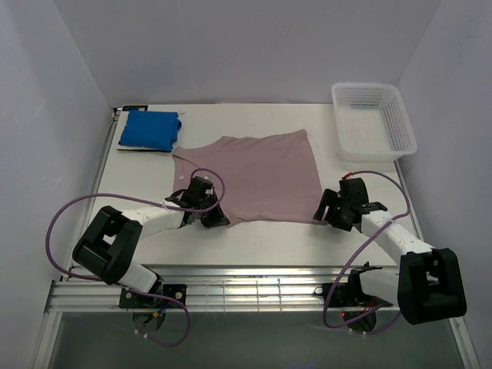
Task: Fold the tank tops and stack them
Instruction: Fold the tank top
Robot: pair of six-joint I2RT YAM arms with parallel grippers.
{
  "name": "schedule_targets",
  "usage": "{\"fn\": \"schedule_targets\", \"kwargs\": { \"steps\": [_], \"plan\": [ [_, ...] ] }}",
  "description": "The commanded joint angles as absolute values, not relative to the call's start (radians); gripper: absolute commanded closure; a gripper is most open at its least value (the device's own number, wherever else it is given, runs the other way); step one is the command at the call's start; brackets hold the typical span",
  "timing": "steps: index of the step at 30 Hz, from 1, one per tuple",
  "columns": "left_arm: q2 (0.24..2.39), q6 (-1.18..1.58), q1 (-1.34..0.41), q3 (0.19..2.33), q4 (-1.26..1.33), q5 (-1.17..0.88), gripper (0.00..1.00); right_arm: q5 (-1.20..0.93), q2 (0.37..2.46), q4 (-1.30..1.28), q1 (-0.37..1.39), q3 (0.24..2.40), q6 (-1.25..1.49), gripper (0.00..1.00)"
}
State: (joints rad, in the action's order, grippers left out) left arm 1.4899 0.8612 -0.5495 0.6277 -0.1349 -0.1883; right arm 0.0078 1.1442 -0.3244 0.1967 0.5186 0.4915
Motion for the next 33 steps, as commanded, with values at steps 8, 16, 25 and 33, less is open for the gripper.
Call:
{"fn": "schedule_targets", "kwargs": {
  "steps": [8,16,25,33],
  "plan": [
    [1.45,0.856,-0.557,0.615,-0.153,-0.215,1.0,-0.011,1.196,-0.239,0.187,0.492,0.506,0.5],
    [1.413,0.847,-0.557,0.64,-0.178,-0.225,1.0,-0.012,1.144,-0.245,0.183,0.489,0.495,0.9],
    [1.37,0.833,-0.557,0.696,-0.187,-0.27,1.0,-0.032,1.08,-0.268,0.181,0.549,0.473,0.92],
    [1.399,0.838,-0.555,0.77,-0.235,-0.245,1.0,-0.041,1.107,-0.287,0.181,0.627,0.445,0.92]
  ]
}}
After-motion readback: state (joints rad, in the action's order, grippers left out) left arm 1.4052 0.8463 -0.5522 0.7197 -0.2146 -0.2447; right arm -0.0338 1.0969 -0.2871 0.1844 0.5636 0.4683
